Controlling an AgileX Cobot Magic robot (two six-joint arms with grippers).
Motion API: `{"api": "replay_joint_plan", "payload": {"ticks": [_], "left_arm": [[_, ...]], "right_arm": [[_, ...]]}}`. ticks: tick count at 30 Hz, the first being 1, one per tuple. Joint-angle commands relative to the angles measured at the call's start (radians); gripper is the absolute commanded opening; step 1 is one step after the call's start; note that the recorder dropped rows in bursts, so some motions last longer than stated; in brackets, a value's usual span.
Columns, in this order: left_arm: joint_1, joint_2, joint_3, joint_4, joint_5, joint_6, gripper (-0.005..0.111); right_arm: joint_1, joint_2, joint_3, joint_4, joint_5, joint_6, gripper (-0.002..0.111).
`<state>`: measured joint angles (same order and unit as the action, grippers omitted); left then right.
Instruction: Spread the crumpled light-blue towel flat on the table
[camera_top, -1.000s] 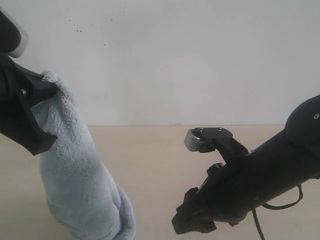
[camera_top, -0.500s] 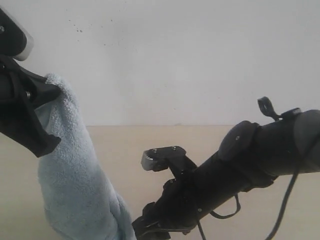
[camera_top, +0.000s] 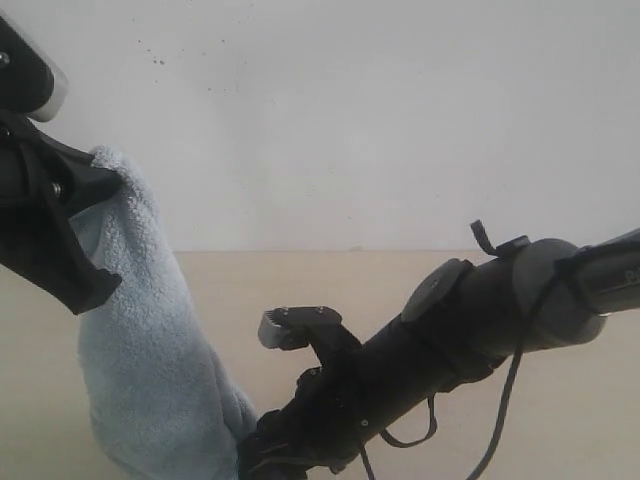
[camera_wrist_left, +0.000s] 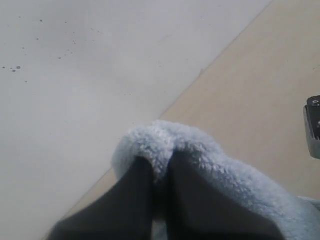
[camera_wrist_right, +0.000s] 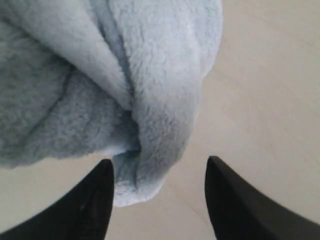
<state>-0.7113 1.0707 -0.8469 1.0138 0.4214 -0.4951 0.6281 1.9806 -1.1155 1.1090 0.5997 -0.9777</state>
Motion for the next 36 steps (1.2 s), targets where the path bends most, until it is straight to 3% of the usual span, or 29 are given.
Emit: {"api": "replay_joint_plan", "payload": {"ticks": [1,3,4,6,7,11,14,18,21,25,29,32,36], "left_arm": [[-0.008,0.000,-0.004,0.027,0.005,-0.005,0.004],[-0.008,0.000,-0.004,0.027,0.005,-0.005,0.004],[-0.008,0.000,-0.004,0.027,0.005,-0.005,0.004],[-0.008,0.000,-0.004,0.027,0.005,-0.005,0.004],[-0.008,0.000,-0.004,0.027,0.007,-0.005,0.004],[-0.008,0.000,-0.004,0.073,0.055,-0.012,0.004],[-0.008,0.001,-0.004,0.206,0.158,-0.137,0.004],[-0.006,0.001,-0.004,0.420,0.353,-0.378,0.004],[-0.006,0.001,-0.004,0.490,0.450,-0.410,0.004],[-0.006,0.001,-0.004,0.492,0.451,-0.410,0.004],[-0.006,0.001,-0.002,0.482,0.423,-0.410,0.004],[-0.006,0.001,0.000,0.477,0.423,-0.410,0.004],[-0.006,0.001,0.000,0.475,0.412,-0.410,0.004]], "right_arm": [[0.033,0.037,-0.004,0.013,-0.023,-0.031,0.052],[0.045,0.044,-0.004,0.013,-0.045,-0.034,0.049],[0.054,0.044,-0.004,0.013,-0.059,-0.034,0.038],[0.055,0.044,-0.004,0.015,-0.061,-0.034,0.004],[0.055,0.044,-0.004,0.013,-0.065,-0.034,0.000],[0.040,0.026,-0.004,-0.009,-0.116,-0.017,0.000],[-0.011,-0.020,-0.004,-0.076,-0.174,0.058,0.000],[-0.148,-0.122,-0.004,-0.096,-0.195,0.105,0.000],[-0.269,-0.220,-0.004,-0.098,-0.179,0.107,0.000],[-0.449,-0.344,-0.004,-0.135,-0.107,0.105,0.000],[-0.625,-0.419,-0.004,-0.334,0.045,0.127,0.000],[-0.730,-0.435,-0.002,-0.393,0.051,0.247,0.000],[-0.798,-0.435,-0.002,-0.390,0.077,0.259,0.000]]}}
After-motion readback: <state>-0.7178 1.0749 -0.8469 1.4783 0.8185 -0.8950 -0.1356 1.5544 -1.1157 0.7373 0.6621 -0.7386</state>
